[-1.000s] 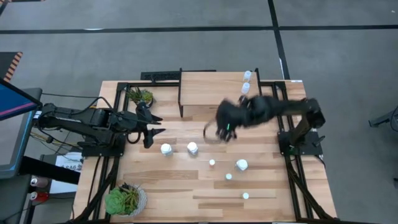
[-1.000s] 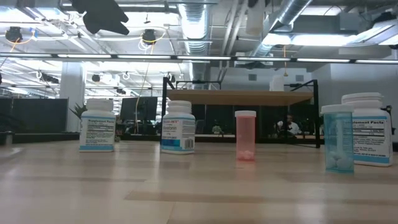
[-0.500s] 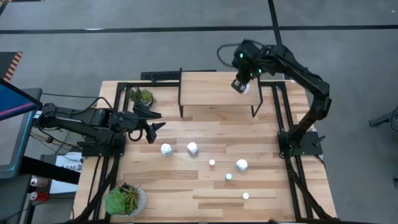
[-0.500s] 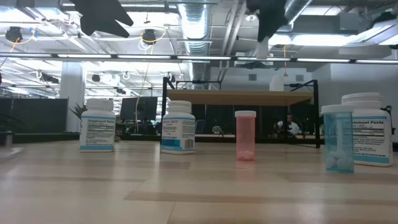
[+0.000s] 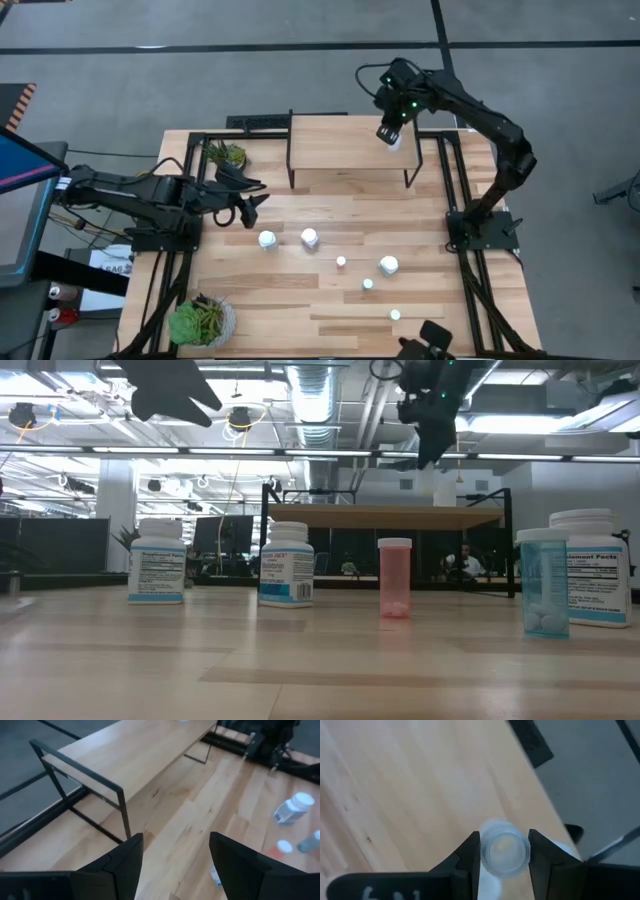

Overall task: Pick and place medicine bottles onto shelf by color
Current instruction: Put the transparent pill bottle on the shelf aligned with the other transparent pill bottles

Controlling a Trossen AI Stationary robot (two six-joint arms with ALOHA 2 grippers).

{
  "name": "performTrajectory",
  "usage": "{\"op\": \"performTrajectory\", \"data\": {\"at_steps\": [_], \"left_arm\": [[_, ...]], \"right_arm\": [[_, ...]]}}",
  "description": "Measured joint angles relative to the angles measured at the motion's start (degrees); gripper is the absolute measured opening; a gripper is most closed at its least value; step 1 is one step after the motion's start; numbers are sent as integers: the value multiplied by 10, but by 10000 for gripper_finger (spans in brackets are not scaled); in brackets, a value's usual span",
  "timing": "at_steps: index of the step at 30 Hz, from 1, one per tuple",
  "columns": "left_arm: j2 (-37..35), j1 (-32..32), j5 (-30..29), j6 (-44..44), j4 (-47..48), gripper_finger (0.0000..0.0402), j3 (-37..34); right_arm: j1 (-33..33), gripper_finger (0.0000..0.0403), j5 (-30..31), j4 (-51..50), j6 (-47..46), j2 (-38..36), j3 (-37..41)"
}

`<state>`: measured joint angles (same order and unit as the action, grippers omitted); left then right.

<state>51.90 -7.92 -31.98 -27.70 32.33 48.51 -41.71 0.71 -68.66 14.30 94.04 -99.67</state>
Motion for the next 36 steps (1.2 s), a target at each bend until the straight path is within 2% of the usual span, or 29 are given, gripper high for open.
{"op": "performTrajectory", "data": {"at_steps": [10, 14, 17, 23, 27, 36], "left_arm": [[26, 0, -3, -7, -4, 215, 0], [25, 0, -2, -13, -6, 215, 0], [24, 0, -2, -8, -6, 215, 0], [25, 0, -2, -9, -6, 215, 0], [25, 0, -2, -8, -6, 215, 0], [25, 0, -2, -6, -6, 215, 0]], "right_arm": [[-15, 120, -26, 50, 12, 0, 51], [-17, 120, -26, 46, 25, 0, 53], [-24, 120, -53, 45, 51, 0, 53], [-31, 120, -54, 53, 48, 0, 53], [-34, 120, -88, 46, 81, 4, 53], [-41, 120, -79, 43, 81, 18, 53]]}}
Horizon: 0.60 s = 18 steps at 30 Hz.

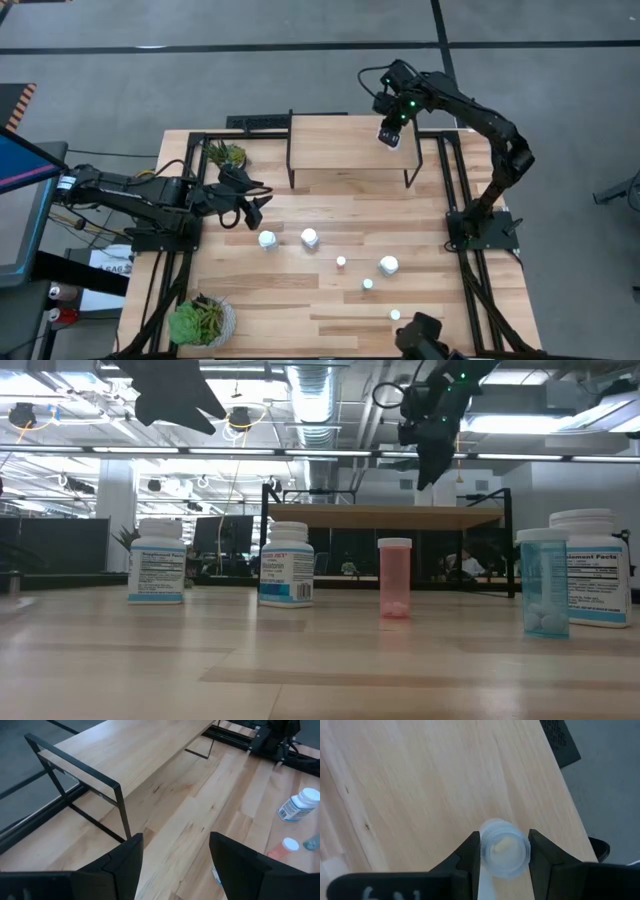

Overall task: Pick and place medicine bottles onto shelf by color
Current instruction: Put the transparent pill bottle on the shelf aligned with the other transparent pill bottles

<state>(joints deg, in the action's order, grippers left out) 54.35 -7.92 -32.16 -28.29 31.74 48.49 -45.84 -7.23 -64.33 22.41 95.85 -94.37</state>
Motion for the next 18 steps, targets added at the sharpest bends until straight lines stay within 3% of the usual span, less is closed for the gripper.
{"op": "performTrajectory", "data": {"at_steps": [11, 18], "left_arm": [[0, 0, 0, 0, 0, 215, 0], [0, 0, 1, 0, 0, 215, 0]], "right_arm": [[-1, 131, 14, 1, 1, 3, 0], [-1, 176, 15, 1, 1, 3, 0]]}}
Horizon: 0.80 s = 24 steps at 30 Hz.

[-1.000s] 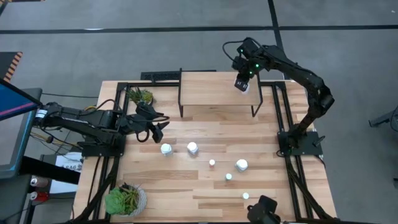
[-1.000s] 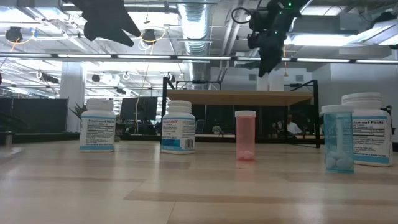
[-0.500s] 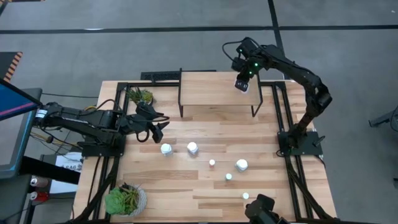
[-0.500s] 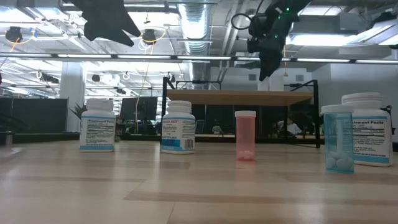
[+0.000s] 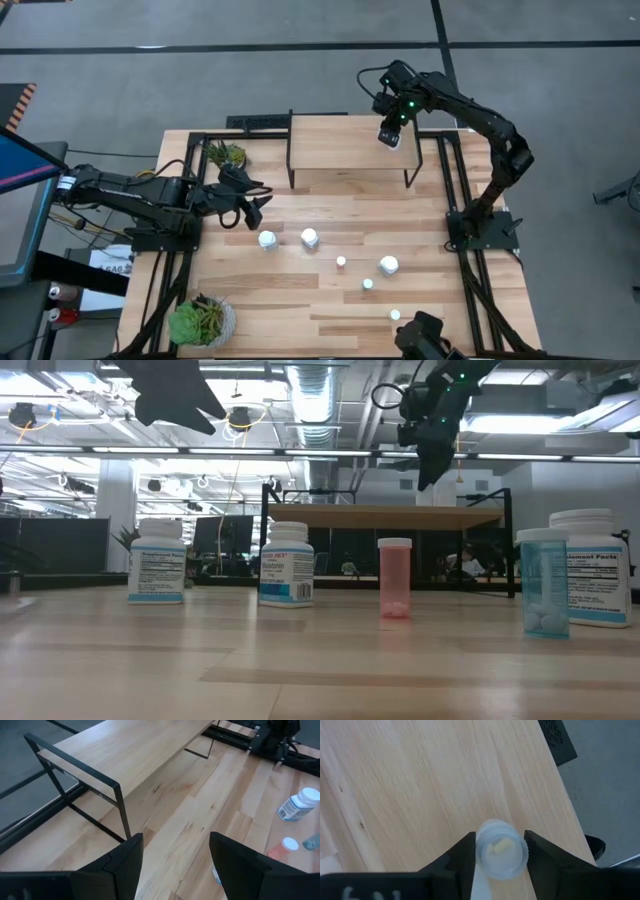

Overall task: Pick and place medicine bottles onto shelf by color
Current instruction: Put the transparent pill bottle on the shelf aligned with the other transparent pill bottles, then put the top left white and blue pill bottle on the shelf

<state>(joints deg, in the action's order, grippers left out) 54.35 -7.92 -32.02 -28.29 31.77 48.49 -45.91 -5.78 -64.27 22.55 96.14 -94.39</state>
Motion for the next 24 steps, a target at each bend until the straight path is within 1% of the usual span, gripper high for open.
{"op": "performTrajectory", "data": {"at_steps": [5, 10, 17, 22, 24], "left_arm": [[0, 0, 0, 0, 0, 215, 0], [0, 0, 0, 0, 0, 215, 0], [0, 0, 0, 0, 0, 215, 0], [0, 0, 0, 0, 0, 215, 0], [0, 0, 0, 0, 0, 215, 0]], "right_arm": [[0, 210, 0, 0, 0, 0, 0], [0, 228, 1, 2, 0, 0, 0], [0, 226, 2, 2, 3, 0, -13], [0, 224, 2, -3, 3, 0, -56], [0, 224, 2, -23, -3, 0, -80]]}}
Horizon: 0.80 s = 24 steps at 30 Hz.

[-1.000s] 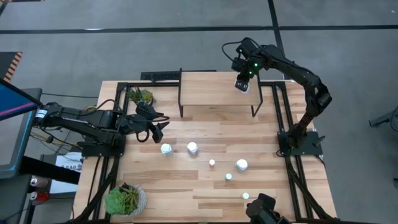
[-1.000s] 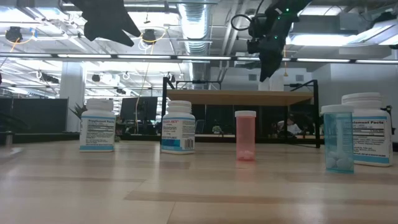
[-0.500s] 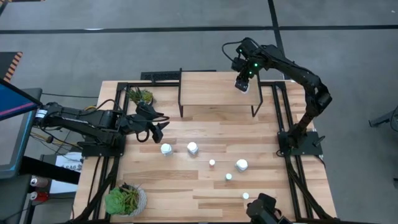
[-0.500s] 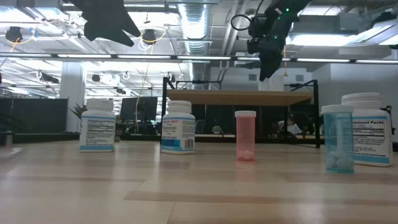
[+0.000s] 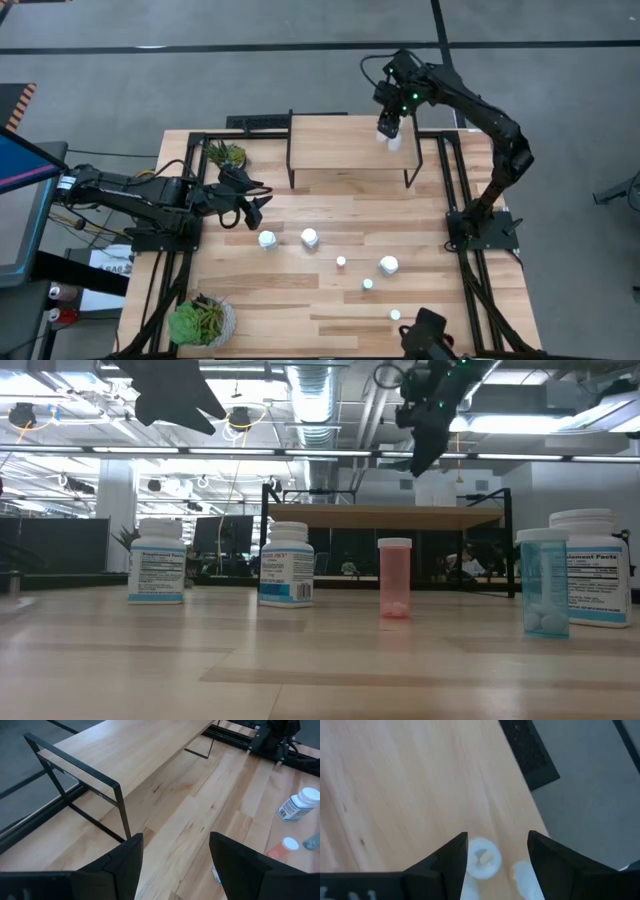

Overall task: Pick and place medicine bottles onto shelf by color
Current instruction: Put the top left white and blue pill bottle on the shelf

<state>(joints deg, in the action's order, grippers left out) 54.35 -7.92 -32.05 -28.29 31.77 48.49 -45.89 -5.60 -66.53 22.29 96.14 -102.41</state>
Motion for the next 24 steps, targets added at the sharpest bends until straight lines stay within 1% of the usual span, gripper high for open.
{"op": "performTrajectory", "data": {"at_steps": [5, 9, 15, 18, 21, 24], "left_arm": [[0, 0, 2, 3, 0, 215, 0], [0, 0, 25, 37, 0, 215, 0], [0, 0, 34, 53, 0, 215, 0], [0, 0, 66, 54, 0, 217, 0], [0, 0, 103, 40, 14, 230, 0], [0, 0, 124, 20, 48, 254, 0]], "right_arm": [[9, 224, -3, -90, -42, -4, -61], [23, 223, -8, -136, -80, -35, -75], [47, 223, -8, -195, -141, -109, -75], [66, 223, -8, -204, -183, -156, -57], [97, 223, -8, -204, -233, -205, -34], [134, 223, -7, -204, -283, -250, -4]]}}
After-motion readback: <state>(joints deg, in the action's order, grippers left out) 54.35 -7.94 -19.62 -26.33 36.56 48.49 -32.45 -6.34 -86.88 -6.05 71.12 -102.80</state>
